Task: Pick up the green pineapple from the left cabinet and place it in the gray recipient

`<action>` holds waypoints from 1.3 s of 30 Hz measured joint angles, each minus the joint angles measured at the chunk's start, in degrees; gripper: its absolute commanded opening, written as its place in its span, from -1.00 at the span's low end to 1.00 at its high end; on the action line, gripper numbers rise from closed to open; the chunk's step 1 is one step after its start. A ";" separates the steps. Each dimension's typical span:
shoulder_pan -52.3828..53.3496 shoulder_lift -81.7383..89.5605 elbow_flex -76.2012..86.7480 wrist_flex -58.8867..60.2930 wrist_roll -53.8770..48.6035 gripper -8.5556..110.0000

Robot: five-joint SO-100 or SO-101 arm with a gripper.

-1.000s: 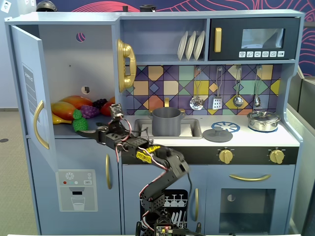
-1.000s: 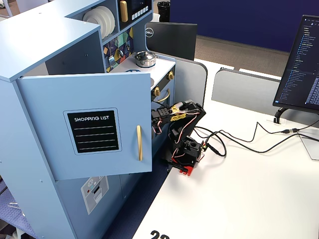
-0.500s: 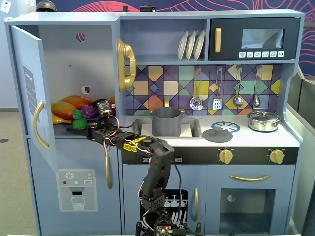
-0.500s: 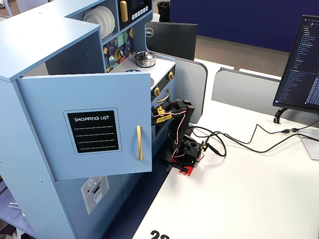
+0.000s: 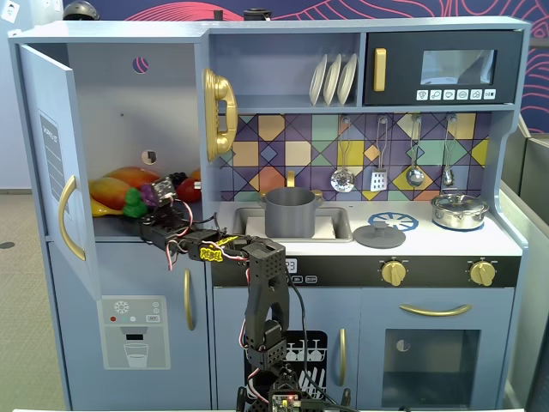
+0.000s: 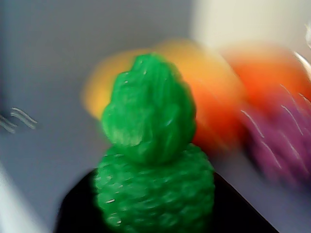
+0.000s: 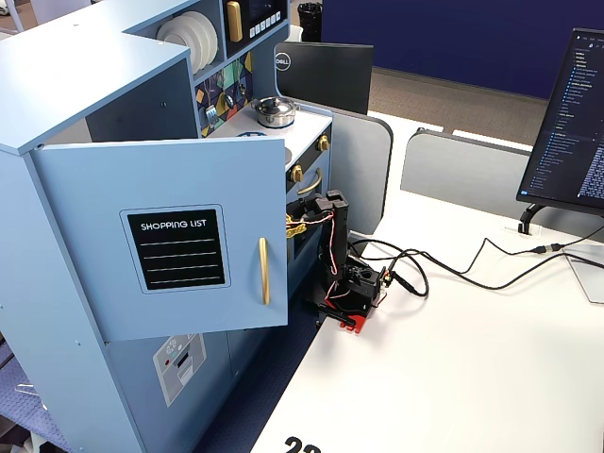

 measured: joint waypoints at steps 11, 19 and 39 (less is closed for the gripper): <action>-6.33 43.86 33.13 -7.47 -13.62 -0.86; 20.74 68.73 34.80 9.05 -5.10 -0.86; 53.96 26.63 -0.79 38.23 9.76 -0.39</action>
